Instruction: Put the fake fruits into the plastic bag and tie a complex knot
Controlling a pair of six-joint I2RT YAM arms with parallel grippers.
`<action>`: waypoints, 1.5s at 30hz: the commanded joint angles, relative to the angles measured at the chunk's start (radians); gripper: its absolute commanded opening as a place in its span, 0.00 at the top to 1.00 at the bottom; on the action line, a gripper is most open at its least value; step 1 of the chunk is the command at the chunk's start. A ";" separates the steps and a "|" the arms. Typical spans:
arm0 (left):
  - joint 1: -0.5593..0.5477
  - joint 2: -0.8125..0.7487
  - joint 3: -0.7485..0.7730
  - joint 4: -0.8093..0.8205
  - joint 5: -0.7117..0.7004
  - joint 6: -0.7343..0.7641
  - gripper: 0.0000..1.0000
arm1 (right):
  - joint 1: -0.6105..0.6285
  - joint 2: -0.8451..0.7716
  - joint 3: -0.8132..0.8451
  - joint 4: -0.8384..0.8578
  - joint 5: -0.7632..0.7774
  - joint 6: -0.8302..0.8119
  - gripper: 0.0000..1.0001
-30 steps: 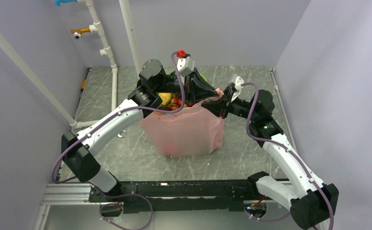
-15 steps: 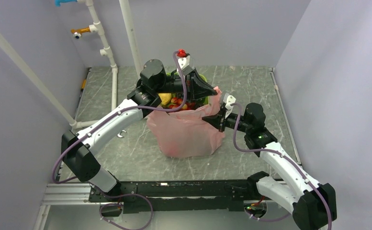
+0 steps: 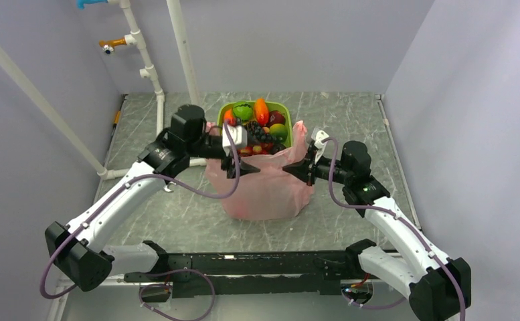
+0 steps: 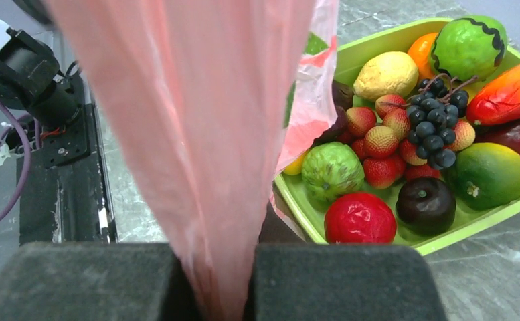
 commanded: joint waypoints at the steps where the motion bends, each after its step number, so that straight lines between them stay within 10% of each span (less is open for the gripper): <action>1: -0.003 0.003 -0.148 -0.166 -0.025 0.221 0.34 | -0.005 0.000 -0.013 0.052 0.006 0.062 1.00; 5: -0.030 -0.005 -0.273 -0.119 -0.081 0.224 0.84 | -0.025 0.062 -0.027 0.099 0.006 0.174 1.00; 8: -0.064 -0.029 -0.379 0.013 -0.154 0.161 1.00 | -0.055 0.123 -0.031 0.130 -0.038 0.260 1.00; 10: -0.084 -0.026 -0.398 0.034 -0.159 0.133 0.99 | -0.057 0.155 -0.029 0.142 -0.075 0.279 1.00; 15: -0.084 -0.122 -0.308 0.061 -0.055 0.043 0.46 | -0.053 0.191 0.020 0.100 -0.171 0.215 1.00; 20: -0.080 -0.093 -0.124 0.176 -0.140 -0.192 0.21 | -0.034 0.188 0.079 -0.038 -0.199 0.062 1.00; 30: -0.136 0.068 0.042 0.341 -0.362 -0.522 0.16 | 0.057 0.177 0.096 -0.088 0.037 0.036 1.00; 36: -0.175 0.106 0.018 0.411 -0.458 -0.562 0.51 | 0.074 0.167 0.095 -0.090 0.070 0.032 1.00; 40: -0.176 0.119 0.033 0.371 -0.487 -0.578 0.95 | 0.075 0.126 0.092 -0.103 0.138 0.051 0.64; 45: -0.174 0.113 -0.001 0.375 -0.489 -0.657 1.00 | 0.080 0.011 0.058 -0.026 0.318 0.300 0.03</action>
